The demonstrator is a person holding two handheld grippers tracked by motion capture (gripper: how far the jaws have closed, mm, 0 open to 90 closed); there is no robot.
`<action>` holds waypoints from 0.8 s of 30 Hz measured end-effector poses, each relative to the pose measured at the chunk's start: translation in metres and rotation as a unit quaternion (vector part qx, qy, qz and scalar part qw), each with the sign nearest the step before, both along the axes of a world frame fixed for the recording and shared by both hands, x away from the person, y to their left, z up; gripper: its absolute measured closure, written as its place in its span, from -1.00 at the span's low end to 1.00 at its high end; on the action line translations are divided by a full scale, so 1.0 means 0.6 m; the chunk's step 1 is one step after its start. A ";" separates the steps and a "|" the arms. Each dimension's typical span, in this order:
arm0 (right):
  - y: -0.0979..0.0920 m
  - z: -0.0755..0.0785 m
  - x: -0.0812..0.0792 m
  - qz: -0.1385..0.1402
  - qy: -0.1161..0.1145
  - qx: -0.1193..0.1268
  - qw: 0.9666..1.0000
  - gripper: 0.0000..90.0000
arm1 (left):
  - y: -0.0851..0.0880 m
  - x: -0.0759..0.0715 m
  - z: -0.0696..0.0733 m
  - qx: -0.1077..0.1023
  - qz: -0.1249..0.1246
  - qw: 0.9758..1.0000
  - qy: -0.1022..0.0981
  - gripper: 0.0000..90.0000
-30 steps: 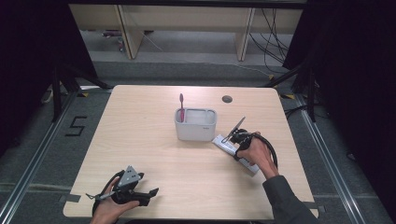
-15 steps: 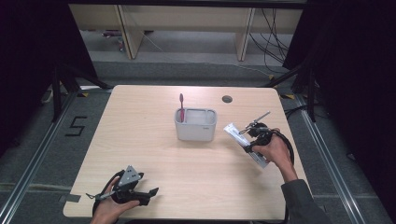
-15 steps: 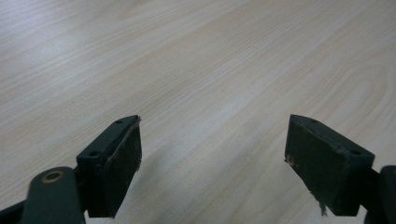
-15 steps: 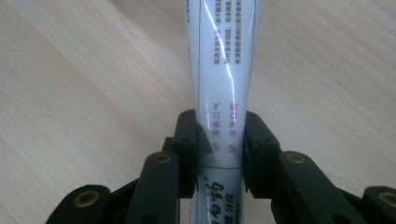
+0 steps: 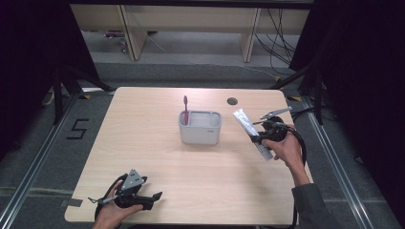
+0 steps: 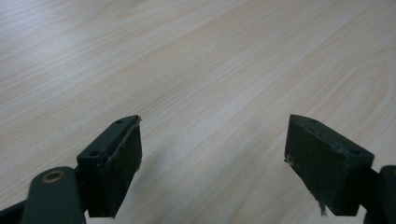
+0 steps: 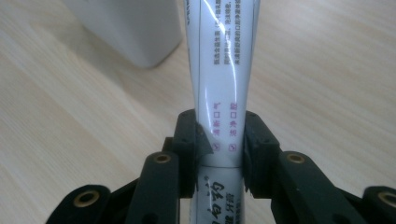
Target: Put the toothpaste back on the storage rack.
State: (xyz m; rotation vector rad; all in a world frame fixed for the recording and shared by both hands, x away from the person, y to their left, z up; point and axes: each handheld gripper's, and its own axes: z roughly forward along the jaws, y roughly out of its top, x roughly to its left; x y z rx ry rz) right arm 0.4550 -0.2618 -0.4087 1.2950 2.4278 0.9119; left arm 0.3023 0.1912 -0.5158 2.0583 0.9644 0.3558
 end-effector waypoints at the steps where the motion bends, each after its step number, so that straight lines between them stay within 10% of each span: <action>1: -0.002 0.003 0.001 0.002 -0.012 0.006 1.000 0.57 | 0.000 0.000 0.000 0.001 -0.001 1.000 0.001 -0.59; 24: 0.025 0.047 0.016 0.006 -0.073 0.084 0.994 0.57 | -0.002 0.001 0.000 0.003 -0.004 1.000 -0.002 -0.58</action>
